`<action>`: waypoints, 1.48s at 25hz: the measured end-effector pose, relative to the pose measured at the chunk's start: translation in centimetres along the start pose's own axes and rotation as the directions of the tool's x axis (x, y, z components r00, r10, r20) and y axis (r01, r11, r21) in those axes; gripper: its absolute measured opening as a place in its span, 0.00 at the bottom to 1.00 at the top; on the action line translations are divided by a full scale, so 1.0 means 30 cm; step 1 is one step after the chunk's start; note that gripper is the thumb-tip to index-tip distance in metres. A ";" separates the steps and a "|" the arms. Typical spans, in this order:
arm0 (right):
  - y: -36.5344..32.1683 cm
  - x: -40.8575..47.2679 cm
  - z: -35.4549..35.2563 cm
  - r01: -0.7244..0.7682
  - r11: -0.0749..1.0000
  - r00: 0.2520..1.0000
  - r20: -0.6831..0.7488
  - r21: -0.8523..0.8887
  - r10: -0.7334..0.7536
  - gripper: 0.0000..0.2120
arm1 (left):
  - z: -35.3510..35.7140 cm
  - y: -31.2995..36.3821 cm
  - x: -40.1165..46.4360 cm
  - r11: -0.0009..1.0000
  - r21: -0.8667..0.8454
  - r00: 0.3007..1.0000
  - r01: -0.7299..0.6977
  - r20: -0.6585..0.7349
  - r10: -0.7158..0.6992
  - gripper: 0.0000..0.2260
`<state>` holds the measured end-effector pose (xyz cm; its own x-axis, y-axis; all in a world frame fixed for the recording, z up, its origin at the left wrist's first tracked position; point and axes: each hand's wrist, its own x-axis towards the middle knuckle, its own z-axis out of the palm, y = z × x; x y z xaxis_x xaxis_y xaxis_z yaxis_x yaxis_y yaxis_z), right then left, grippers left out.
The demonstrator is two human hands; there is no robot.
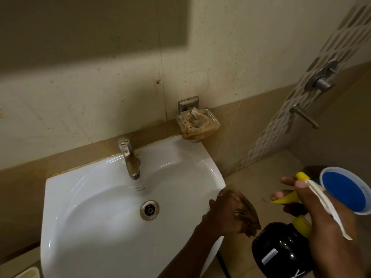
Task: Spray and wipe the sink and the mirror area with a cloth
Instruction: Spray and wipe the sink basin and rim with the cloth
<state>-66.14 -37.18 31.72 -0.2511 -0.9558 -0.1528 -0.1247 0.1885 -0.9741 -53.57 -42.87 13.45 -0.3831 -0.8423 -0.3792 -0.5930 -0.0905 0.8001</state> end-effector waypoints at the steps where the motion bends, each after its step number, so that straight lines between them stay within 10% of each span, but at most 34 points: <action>1: -0.008 0.000 -0.006 0.043 0.999 0.999 0.016 0.020 -0.043 0.33 | 0.009 0.002 -0.033 1.000 -0.006 1.000 -0.002 0.030 0.002 0.22; 7: -0.033 -0.050 0.004 0.057 0.995 0.997 -0.056 0.079 -0.053 0.10 | -0.094 -0.021 -0.246 0.925 -0.377 0.944 -0.045 0.286 0.162 0.10; 12: 0.011 -0.080 -0.018 0.014 0.997 0.996 -0.093 0.072 -0.007 0.16 | -0.230 -0.219 -0.369 0.052 -0.998 1.000 -0.019 -0.018 0.025 0.18; 15: 0.031 -0.084 -0.004 -0.008 0.997 0.996 -0.086 0.070 0.014 0.10 | -0.211 -0.294 -0.343 -0.109 -0.969 0.956 -0.220 -0.192 -0.221 0.19; 18: 0.028 -0.089 0.010 -0.025 0.995 0.997 -0.076 0.092 0.032 0.13 | -0.185 -0.324 -0.234 -0.049 -0.934 0.870 -0.353 -0.308 -0.385 0.33; 22: 0.024 -0.086 0.000 -0.020 0.994 1.000 0.002 0.103 0.020 0.37 | -0.181 -0.302 -0.034 0.178 -0.903 0.613 -0.390 -0.399 -0.682 0.17; 25: 0.046 -0.071 -0.026 -0.074 0.980 0.997 0.010 0.184 0.073 0.36 | -0.163 -0.263 0.069 0.344 -0.880 0.479 -0.326 -0.468 -0.743 0.09; 30: 0.076 -0.081 -0.057 -0.058 0.988 0.997 -0.043 0.140 0.065 0.33 | -0.133 -0.144 0.062 0.708 -0.676 0.678 -0.203 -0.619 -0.396 0.12; 33: 0.083 -0.079 -0.053 -0.044 0.991 0.996 -0.070 0.126 0.053 0.15 | -0.103 -0.123 -0.025 0.830 -0.555 0.891 -0.053 -0.402 -0.211 0.12; 37: 0.075 -0.093 -0.008 -0.011 0.999 0.998 -0.055 0.049 0.014 0.12 | -0.081 -0.132 -0.176 0.969 -0.244 0.994 0.029 -0.098 -0.054 0.13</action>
<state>-65.93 -34.03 30.01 -0.3056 -0.9391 -0.1569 -0.0747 0.1879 -0.9794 -47.48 -39.36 13.42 -0.2795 -0.8839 -0.3749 -0.4127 -0.2419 0.8781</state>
